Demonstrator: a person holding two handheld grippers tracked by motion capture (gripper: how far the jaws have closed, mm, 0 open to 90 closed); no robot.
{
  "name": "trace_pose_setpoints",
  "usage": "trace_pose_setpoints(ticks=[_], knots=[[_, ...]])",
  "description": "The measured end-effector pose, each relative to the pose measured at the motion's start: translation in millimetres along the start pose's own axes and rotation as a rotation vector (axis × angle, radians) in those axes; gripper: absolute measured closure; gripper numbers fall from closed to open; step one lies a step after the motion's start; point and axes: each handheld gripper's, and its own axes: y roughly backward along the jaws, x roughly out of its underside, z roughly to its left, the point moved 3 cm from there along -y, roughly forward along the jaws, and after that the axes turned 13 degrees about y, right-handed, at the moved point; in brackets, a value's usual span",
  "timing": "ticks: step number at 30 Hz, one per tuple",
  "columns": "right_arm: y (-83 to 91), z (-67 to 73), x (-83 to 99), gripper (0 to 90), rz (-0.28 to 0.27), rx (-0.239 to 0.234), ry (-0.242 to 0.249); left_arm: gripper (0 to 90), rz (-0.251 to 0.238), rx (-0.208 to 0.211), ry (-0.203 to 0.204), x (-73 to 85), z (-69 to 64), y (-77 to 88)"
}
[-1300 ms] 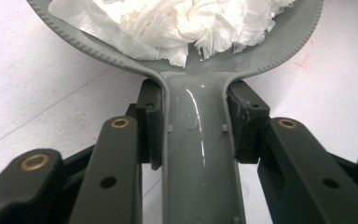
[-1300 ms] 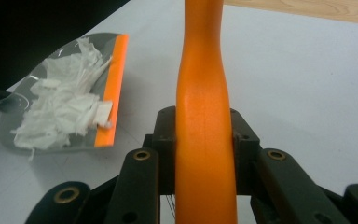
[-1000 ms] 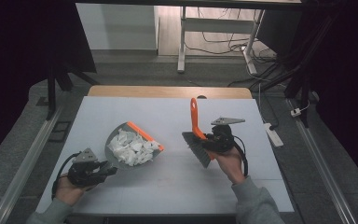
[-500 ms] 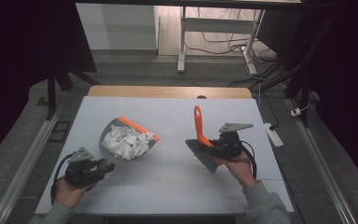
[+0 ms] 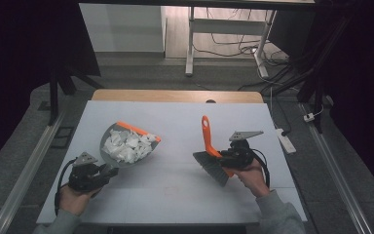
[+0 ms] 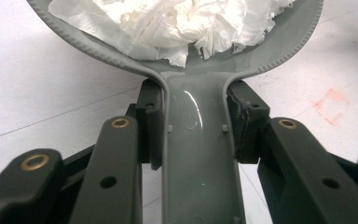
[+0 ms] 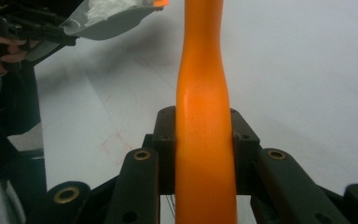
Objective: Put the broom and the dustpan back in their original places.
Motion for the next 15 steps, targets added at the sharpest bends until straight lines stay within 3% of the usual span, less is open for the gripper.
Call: trace_pose_setpoints(ticks=[7,15], knots=[[-0.3,1.4,4.0,70.2,-0.003,-0.020,-0.044,61.9,-0.008,-0.043,0.018,-1.4,1.6,-3.3],[3.5,-0.5,10.7,70.2,0.002,-0.046,-0.076,61.9,-0.018,-0.092,0.069,-3.2,8.8,-8.7]])
